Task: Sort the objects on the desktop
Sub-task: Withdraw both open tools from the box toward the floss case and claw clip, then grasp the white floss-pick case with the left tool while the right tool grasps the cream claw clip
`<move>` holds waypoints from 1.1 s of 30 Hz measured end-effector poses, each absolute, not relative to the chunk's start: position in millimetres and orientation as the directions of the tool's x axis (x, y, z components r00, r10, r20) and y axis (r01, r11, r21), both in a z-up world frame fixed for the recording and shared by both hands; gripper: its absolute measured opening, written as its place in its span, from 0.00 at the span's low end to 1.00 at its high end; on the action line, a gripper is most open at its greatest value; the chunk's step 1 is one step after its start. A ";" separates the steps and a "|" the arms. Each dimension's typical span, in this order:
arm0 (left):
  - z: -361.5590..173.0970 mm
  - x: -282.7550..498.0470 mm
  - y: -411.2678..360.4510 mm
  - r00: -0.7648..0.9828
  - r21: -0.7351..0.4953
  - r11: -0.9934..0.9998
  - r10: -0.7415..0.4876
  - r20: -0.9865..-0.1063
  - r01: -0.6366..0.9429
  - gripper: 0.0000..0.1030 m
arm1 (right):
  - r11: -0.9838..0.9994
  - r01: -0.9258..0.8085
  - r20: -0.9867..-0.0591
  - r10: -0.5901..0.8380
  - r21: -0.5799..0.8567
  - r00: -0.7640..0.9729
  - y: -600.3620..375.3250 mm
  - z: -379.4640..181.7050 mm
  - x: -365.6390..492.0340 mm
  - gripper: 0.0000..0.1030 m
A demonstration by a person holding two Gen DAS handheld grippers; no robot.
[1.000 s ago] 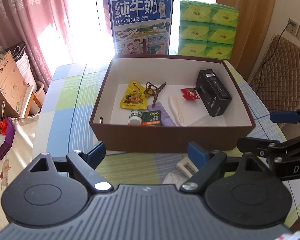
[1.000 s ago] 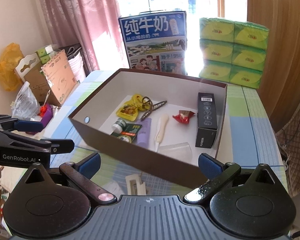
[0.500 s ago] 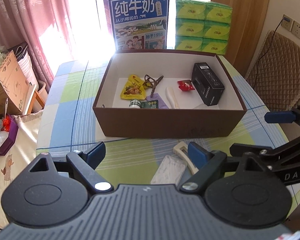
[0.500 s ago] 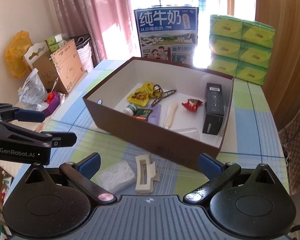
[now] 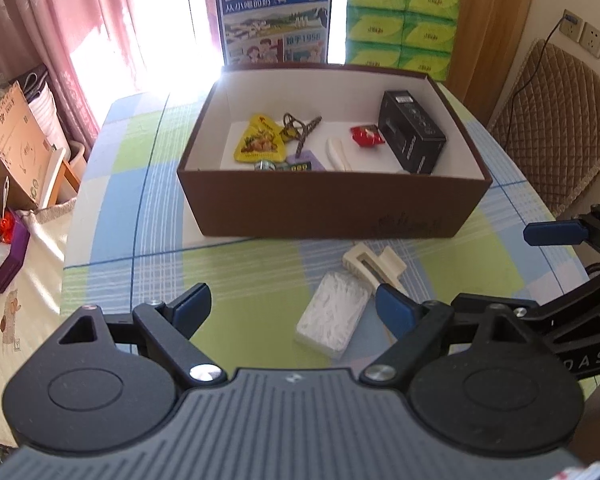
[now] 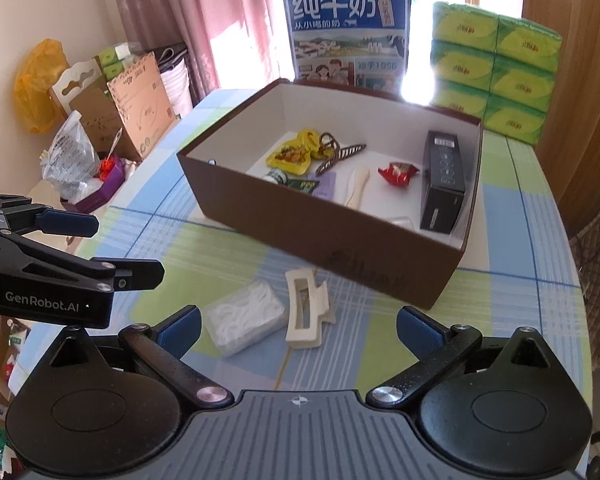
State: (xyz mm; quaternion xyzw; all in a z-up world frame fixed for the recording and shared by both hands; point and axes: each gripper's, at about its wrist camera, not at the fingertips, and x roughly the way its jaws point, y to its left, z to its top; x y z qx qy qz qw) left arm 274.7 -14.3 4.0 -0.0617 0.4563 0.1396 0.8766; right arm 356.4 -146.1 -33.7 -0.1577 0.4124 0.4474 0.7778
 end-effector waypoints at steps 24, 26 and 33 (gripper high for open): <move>-42.9 272.3 -0.5 0.486 0.009 0.957 0.156 -0.860 -0.291 0.84 | 0.615 -0.780 -0.844 0.475 0.117 0.248 -140.8 -73.0 359.5 0.98; -47.6 273.7 -0.5 0.486 0.007 0.960 0.148 -0.861 -0.280 0.84 | 0.622 -0.774 -0.844 0.473 0.118 0.252 -141.6 -76.4 361.8 0.98; -65.5 283.2 -1.5 0.482 0.011 0.973 0.124 -0.867 -0.230 0.84 | 0.633 -0.765 -0.829 0.488 0.120 0.274 -146.3 -89.3 368.9 0.98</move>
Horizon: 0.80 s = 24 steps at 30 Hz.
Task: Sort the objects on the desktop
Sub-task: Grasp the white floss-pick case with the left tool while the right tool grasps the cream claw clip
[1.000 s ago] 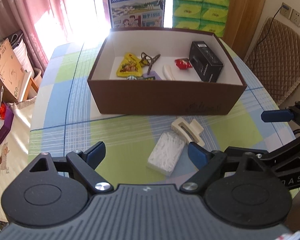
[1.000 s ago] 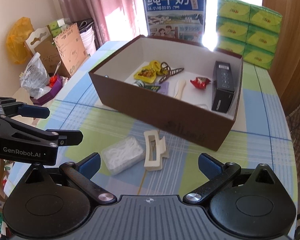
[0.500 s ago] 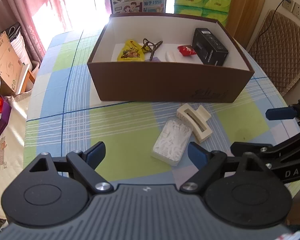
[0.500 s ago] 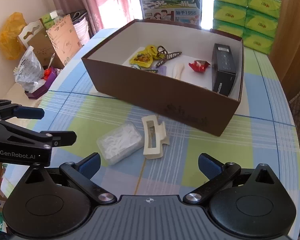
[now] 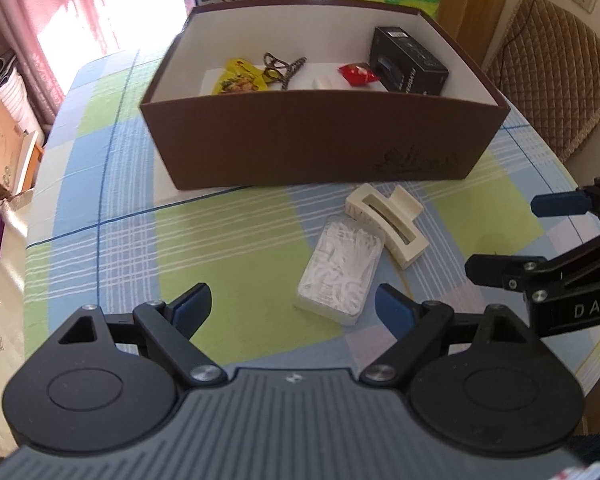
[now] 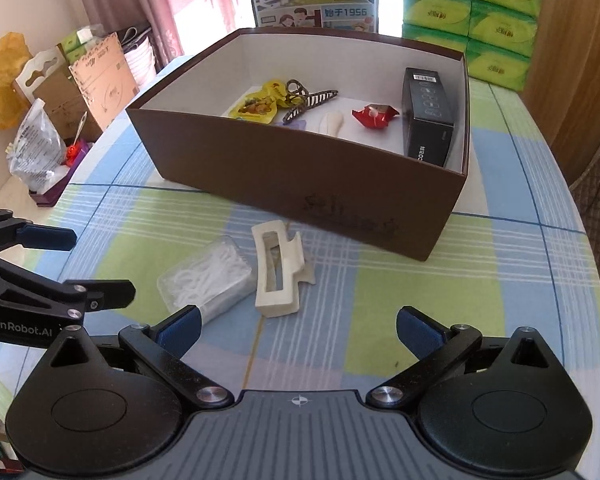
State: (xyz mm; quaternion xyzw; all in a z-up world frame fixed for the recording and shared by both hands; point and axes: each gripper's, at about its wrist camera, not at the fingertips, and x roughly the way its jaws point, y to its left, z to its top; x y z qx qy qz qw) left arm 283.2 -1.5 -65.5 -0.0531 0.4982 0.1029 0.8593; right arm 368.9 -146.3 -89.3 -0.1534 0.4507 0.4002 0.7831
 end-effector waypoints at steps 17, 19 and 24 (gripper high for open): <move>-116.5 327.3 -7.3 0.435 0.018 0.995 0.059 -0.899 -0.098 0.81 | 0.659 -0.736 -0.838 0.483 0.157 0.253 -144.4 -117.0 402.6 0.93; -121.7 332.0 -8.9 0.425 0.020 0.996 0.056 -0.904 -0.089 0.81 | 0.662 -0.732 -0.840 0.481 0.163 0.249 -144.3 -119.0 405.7 0.91; -134.6 344.3 -12.5 0.411 0.032 0.997 0.057 -0.910 -0.067 0.78 | 0.669 -0.722 -0.844 0.479 0.175 0.240 -143.4 -122.7 413.3 0.88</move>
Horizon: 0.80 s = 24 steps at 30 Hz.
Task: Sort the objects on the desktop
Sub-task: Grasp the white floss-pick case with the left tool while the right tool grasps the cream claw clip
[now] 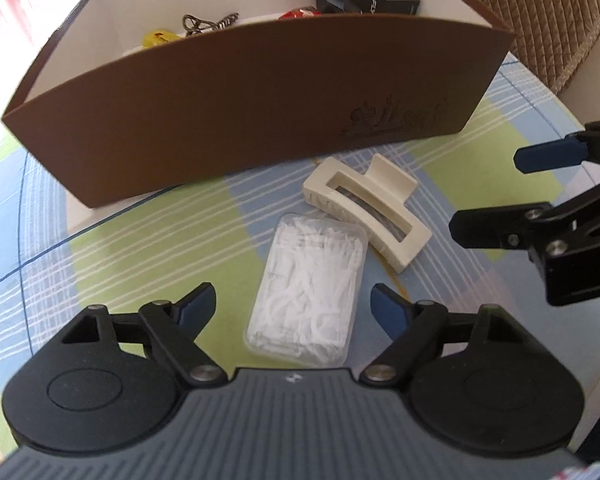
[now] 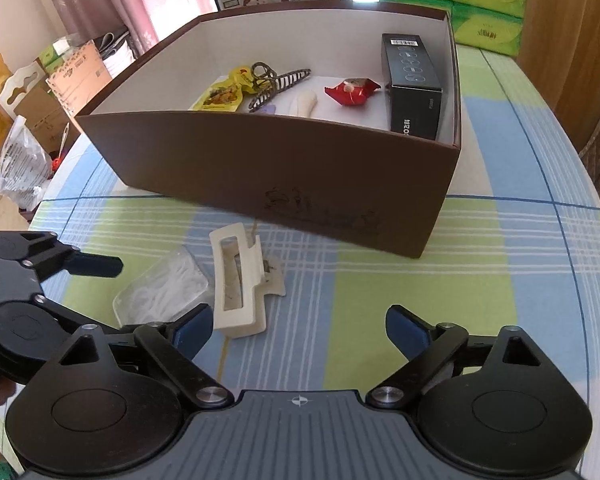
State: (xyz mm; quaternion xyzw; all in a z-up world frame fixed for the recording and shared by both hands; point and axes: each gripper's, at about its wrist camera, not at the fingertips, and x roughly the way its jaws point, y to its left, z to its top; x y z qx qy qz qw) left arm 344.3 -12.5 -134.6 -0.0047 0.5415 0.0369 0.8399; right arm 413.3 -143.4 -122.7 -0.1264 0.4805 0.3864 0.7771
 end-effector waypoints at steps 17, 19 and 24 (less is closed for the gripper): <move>-141.9 333.0 39.3 0.414 -0.014 0.973 0.086 -0.906 -0.232 0.51 | 0.601 -0.777 -0.851 0.495 0.189 0.176 -108.4 -135.0 421.7 0.88; -141.2 328.2 52.1 0.404 -0.008 0.961 0.109 -0.908 -0.277 0.51 | 0.590 -0.785 -0.852 0.496 0.188 0.169 -102.7 -137.1 421.0 0.88; -141.2 315.6 78.2 0.380 -0.007 0.930 0.143 -0.914 -0.367 0.51 | 0.561 -0.808 -0.859 0.491 0.181 0.148 -89.0 -143.1 419.4 0.87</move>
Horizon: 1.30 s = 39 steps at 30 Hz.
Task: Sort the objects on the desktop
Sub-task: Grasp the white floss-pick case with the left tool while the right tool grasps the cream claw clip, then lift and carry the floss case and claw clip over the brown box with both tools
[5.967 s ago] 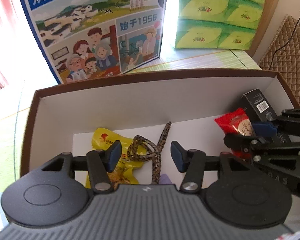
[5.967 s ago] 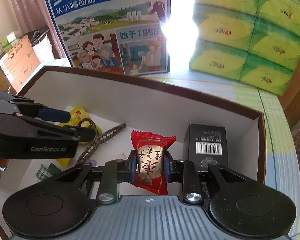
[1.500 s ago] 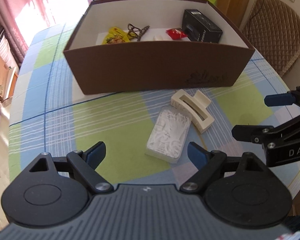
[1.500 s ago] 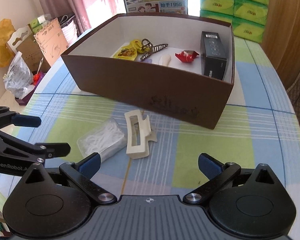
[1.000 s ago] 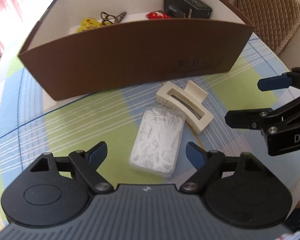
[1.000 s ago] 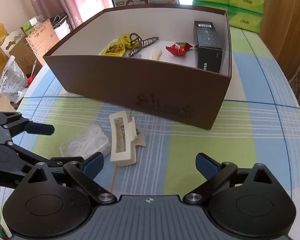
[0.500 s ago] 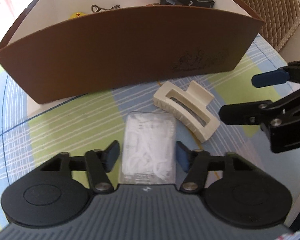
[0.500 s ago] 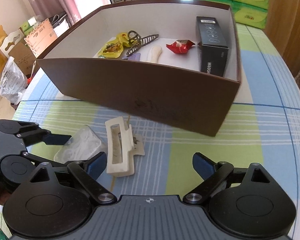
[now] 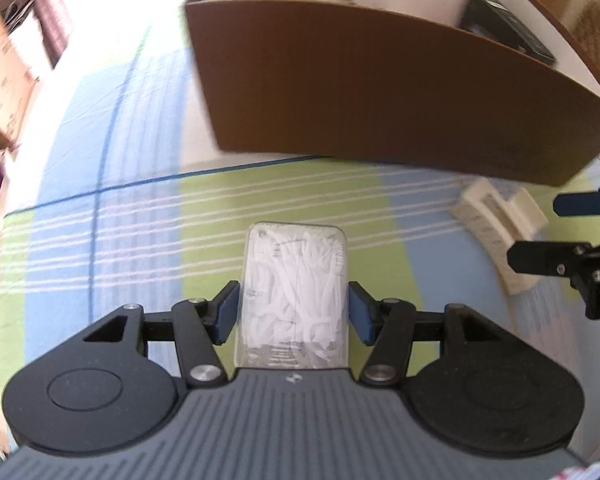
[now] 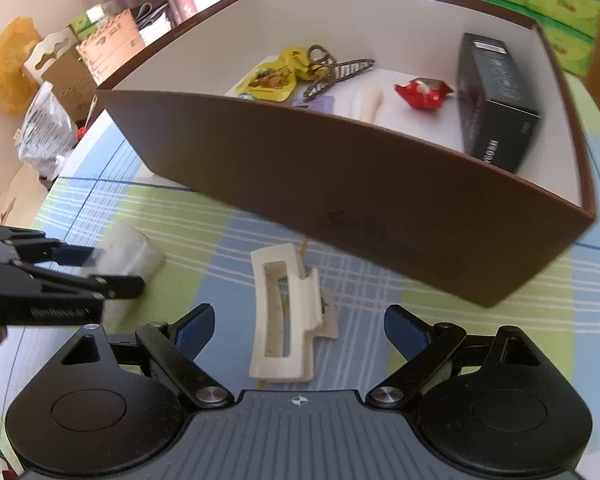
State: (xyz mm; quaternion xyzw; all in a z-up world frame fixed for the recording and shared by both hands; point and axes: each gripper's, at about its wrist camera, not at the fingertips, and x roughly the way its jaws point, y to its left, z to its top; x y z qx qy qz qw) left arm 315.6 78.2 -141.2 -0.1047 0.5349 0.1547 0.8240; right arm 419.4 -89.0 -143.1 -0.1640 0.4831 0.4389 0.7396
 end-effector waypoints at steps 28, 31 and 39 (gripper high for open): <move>-147.8 319.6 72.9 0.378 0.016 0.948 0.143 -0.915 -0.318 0.52 | 0.477 -0.878 -0.865 0.460 0.051 0.199 -71.7 -170.0 410.6 0.41; -147.2 315.8 69.5 0.375 0.014 0.948 0.140 -0.916 -0.318 0.52 | 0.473 -0.880 -0.866 0.459 0.046 0.201 -74.6 -169.0 406.1 0.40; -144.8 301.5 56.2 0.375 0.008 0.952 0.129 -0.918 -0.307 0.51 | 0.471 -0.880 -0.877 0.446 0.062 0.177 -84.8 -162.4 396.8 0.37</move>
